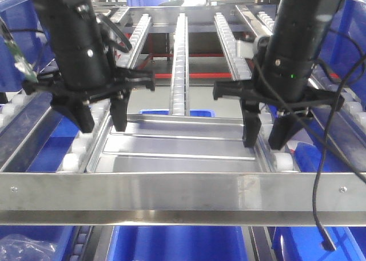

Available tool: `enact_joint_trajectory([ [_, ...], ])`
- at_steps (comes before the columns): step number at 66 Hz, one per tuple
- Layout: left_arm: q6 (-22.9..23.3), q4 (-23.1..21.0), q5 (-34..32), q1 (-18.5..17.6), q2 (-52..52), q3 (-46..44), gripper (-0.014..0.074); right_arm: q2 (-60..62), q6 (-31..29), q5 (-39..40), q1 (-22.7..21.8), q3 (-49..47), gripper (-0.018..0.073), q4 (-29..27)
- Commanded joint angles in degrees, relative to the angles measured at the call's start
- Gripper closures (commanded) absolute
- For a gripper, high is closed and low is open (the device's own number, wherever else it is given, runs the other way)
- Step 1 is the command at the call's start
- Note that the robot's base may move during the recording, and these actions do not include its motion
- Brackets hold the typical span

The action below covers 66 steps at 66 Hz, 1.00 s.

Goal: Grab silver tray and stack on right shelf
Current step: 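Close both grippers on the tray's short rims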

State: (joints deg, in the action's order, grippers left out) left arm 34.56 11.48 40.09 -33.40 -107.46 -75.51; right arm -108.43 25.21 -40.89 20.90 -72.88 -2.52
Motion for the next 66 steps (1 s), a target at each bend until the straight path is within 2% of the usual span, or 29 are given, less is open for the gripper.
enact_joint_trajectory([
  [1, 0.74, 0.58, -1.08, -0.01, 1.88, -1.70, 0.0376, 2.64, 0.00, 1.87, -0.13, -1.79, 0.0197, -0.28],
  [47, 0.74, 0.72, -1.00, -0.01, -0.01, -1.70, 0.0377, 1.01, 0.00, 3.40, -0.08, -1.79, 0.0197, -1.18],
  [56, 0.74, 0.72, -1.00, -0.01, -0.01, -1.70, 0.0407, 1.01, 0.00, 3.56, -0.08, -1.79, 0.0197, -1.19],
  [61, 0.74, 0.72, -1.00, -0.01, -0.01, -1.70, 0.0445, 1.01, 0.00, 3.56, -0.07, -1.85, 0.0228, -1.19],
  [66, 0.74, 0.72, -0.87, -0.01, -0.01, -1.70, 0.0490, 1.01, 0.00, 3.56, -0.07, -1.85, 0.0301, -1.19],
])
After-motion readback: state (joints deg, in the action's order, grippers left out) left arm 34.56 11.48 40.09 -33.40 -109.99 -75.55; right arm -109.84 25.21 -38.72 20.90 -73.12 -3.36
